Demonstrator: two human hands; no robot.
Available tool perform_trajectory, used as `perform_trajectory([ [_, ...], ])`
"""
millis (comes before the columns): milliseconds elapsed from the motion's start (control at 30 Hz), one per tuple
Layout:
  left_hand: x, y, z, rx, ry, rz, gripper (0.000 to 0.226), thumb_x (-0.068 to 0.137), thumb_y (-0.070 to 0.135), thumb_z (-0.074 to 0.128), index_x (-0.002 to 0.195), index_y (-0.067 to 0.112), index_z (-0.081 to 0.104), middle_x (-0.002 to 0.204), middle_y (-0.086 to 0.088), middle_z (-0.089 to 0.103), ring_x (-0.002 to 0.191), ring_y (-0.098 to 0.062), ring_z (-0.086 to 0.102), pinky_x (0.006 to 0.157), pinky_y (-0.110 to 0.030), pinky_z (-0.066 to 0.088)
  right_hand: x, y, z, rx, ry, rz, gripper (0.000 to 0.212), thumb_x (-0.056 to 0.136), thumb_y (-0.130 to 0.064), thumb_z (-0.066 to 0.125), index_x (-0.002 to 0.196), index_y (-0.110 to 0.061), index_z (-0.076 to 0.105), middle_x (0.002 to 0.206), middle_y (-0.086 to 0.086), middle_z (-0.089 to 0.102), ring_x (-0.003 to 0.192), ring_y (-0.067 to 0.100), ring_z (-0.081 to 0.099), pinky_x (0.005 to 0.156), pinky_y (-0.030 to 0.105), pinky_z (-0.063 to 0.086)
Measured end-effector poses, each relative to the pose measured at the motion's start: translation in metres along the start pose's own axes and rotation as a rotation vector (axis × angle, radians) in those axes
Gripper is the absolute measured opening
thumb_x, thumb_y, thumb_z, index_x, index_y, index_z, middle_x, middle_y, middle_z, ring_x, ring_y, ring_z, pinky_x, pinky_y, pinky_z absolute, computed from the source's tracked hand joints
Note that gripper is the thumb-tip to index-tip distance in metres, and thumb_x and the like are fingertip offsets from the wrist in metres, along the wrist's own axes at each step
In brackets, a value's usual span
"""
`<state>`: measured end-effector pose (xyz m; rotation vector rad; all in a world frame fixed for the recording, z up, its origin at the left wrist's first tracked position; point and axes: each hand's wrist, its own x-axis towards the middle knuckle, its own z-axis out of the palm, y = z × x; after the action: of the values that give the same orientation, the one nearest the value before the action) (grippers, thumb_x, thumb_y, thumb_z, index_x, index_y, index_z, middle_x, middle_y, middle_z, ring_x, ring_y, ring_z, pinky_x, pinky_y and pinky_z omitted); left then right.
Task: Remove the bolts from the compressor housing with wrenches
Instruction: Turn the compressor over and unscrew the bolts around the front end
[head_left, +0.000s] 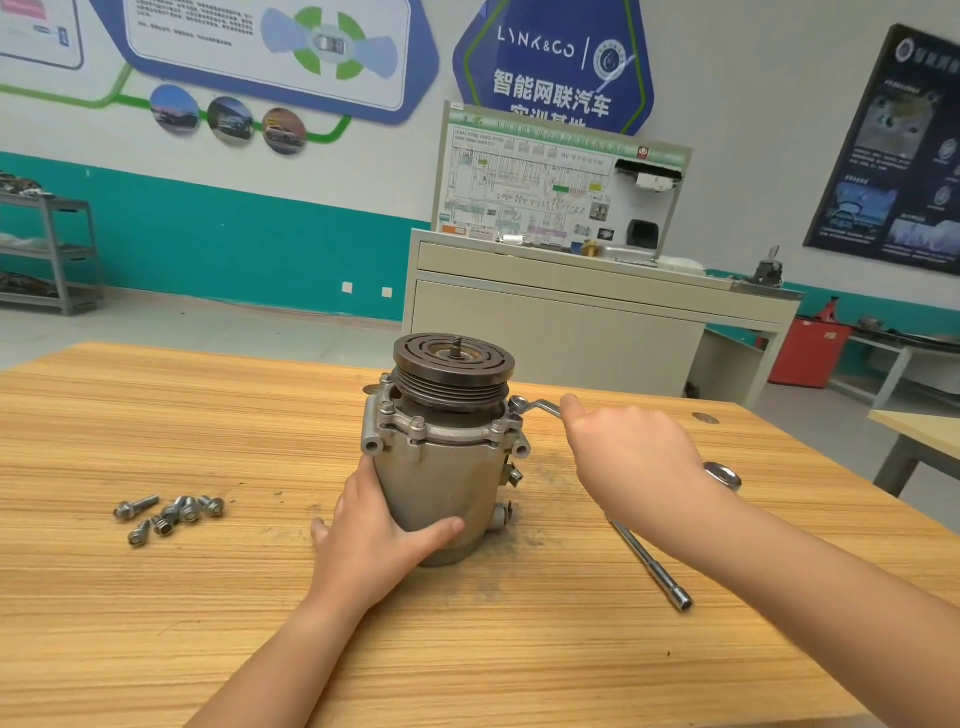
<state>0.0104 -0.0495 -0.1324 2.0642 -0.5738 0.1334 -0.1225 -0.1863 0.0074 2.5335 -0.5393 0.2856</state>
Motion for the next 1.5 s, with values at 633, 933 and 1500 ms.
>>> perform_trajectory([
  [633, 0.001, -0.002, 0.000, -0.028, -0.001, 0.003, 0.114, 0.053, 0.068, 0.072, 0.145, 0.028, 0.018, 0.144, 0.006, 0.037, 0.133, -0.021, 0.036, 0.108, -0.062, 0.018, 0.004, 0.005, 0.010, 0.069, 0.107, -0.001, 0.057, 0.087, -0.004, 0.037, 0.141, -0.020, 0.026, 0.058, -0.003, 0.031, 0.058, 0.020, 0.036, 0.040, 0.026, 0.020],
  [933, 0.000, -0.002, -0.001, -0.031, -0.007, 0.006, 0.113, 0.055, 0.067, 0.072, 0.146, 0.027, 0.017, 0.146, 0.007, 0.035, 0.135, -0.019, 0.034, 0.109, -0.061, 0.019, 0.001, 0.012, 0.006, 0.030, 0.133, 0.048, 0.066, 0.086, -0.002, 0.037, 0.145, -0.022, 0.017, 0.054, -0.004, 0.032, 0.045, 0.014, 0.028, 0.038, 0.025, 0.020],
  [1500, 0.000, -0.003, 0.001, -0.028, -0.001, 0.010, 0.113, 0.056, 0.066, 0.073, 0.146, 0.027, 0.016, 0.145, 0.004, 0.036, 0.134, -0.021, 0.034, 0.107, -0.061, 0.020, 0.010, -0.001, -0.003, -0.119, -0.006, -0.105, 0.047, 0.095, -0.011, 0.031, 0.140, -0.001, 0.024, 0.063, 0.002, 0.037, 0.062, 0.024, 0.042, 0.040, 0.027, 0.024],
])
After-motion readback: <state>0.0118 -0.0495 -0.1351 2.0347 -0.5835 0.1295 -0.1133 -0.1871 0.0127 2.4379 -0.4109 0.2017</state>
